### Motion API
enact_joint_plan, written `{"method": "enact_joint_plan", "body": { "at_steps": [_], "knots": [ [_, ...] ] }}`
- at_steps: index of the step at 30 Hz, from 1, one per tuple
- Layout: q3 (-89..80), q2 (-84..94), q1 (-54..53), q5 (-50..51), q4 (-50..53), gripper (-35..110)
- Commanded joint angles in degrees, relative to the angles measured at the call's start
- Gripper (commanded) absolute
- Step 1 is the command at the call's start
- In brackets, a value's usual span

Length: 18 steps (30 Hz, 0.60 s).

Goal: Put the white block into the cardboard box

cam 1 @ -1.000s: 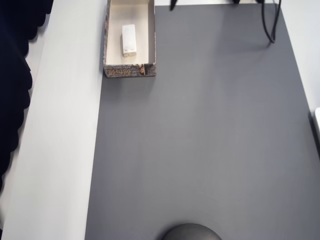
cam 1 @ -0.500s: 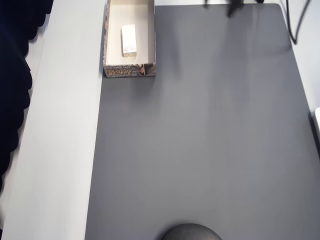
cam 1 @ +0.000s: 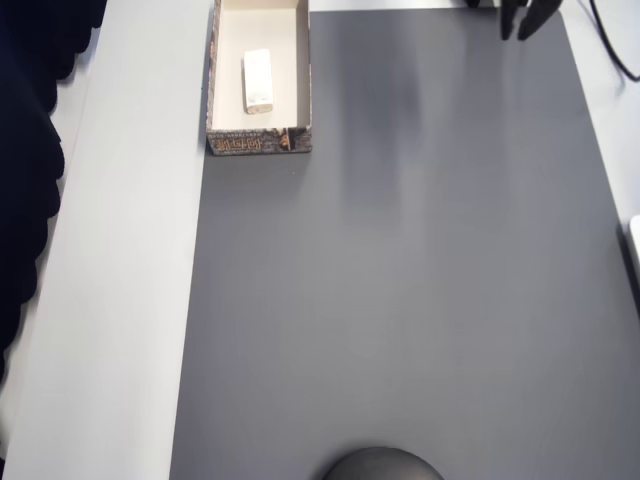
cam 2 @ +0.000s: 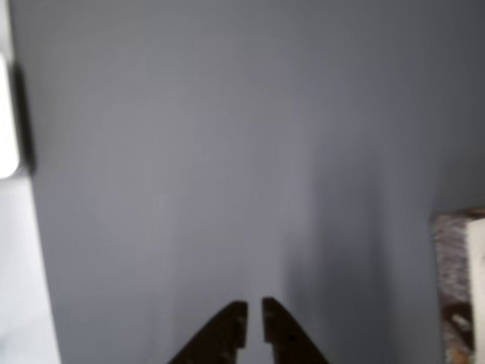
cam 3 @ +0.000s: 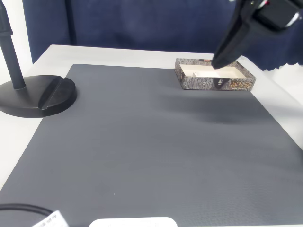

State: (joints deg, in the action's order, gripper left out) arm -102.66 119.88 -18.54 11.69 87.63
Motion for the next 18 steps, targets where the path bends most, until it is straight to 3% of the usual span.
{"method": "enact_joint_plan", "body": {
  "at_steps": [1, 12, 18],
  "knots": [
    [-2.64, 5.62, 4.13, -3.6, 0.97, -2],
    [-23.03, 18.19, 19.69, -19.86, -4.92, -2],
    [-34.1, 29.36, 18.9, -19.25, -6.33, -2]
  ]
}}
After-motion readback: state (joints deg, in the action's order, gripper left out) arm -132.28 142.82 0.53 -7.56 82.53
